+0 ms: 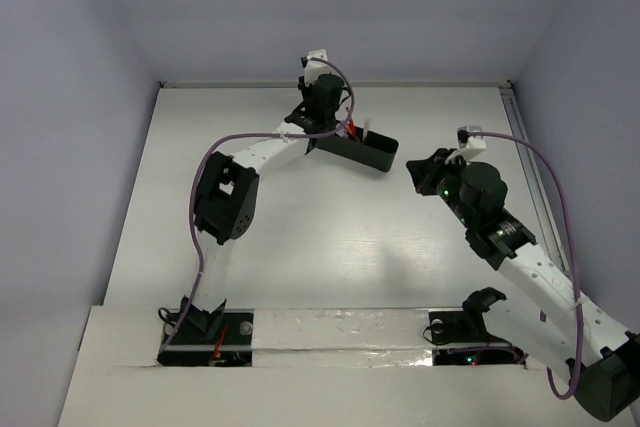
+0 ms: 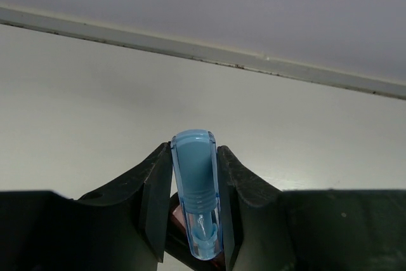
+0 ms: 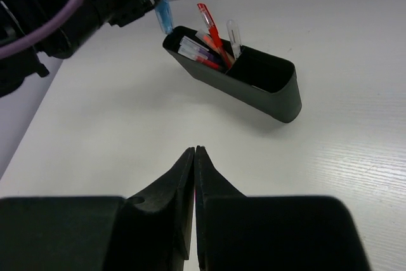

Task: Sort the stationery into containers
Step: Place the pen in the storage box.

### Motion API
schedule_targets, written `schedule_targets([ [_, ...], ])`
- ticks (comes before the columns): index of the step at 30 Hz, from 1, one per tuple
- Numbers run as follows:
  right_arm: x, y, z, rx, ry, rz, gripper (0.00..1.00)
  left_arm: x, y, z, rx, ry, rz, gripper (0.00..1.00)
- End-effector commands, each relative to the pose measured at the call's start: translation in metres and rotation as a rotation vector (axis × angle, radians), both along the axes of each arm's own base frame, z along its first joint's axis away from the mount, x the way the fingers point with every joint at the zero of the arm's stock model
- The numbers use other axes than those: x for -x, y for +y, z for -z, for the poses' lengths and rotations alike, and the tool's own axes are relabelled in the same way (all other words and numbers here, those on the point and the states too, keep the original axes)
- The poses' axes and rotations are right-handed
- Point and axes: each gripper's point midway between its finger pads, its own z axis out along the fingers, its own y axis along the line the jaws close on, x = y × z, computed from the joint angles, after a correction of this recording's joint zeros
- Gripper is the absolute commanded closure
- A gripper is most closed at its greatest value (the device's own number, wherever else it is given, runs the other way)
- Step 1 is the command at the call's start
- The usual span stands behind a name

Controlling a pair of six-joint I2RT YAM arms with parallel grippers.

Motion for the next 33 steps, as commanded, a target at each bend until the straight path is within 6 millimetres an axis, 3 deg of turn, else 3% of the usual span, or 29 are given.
schedule_targets([
  [1, -0.004, -0.001, -0.016, -0.018, -0.061, 0.012, 0.9, 0.003, -0.011, -0.005, -0.016, -0.056, 0.02, 1.0],
  [7, -0.004, -0.001, -0.015, -0.015, -0.056, 0.012, 0.88, 0.003, -0.013, 0.01, -0.044, -0.045, 0.012, 1.0],
  [20, -0.004, -0.002, -0.016, -0.013, -0.063, 0.013, 0.88, 0.002, -0.014, 0.023, -0.083, -0.04, 0.0, 0.98],
  [26, -0.004, -0.003, -0.017, -0.014, -0.066, 0.019, 0.87, 0.005, -0.012, 0.026, -0.084, -0.03, -0.001, 0.86],
  [28, -0.004, -0.003, -0.017, -0.014, -0.066, 0.018, 0.87, 0.009, -0.015, 0.026, -0.083, -0.03, 0.004, 0.76],
  [33, -0.004, -0.002, -0.016, -0.015, -0.062, 0.014, 0.87, 0.016, -0.015, 0.004, -0.068, -0.064, 0.007, 0.59],
])
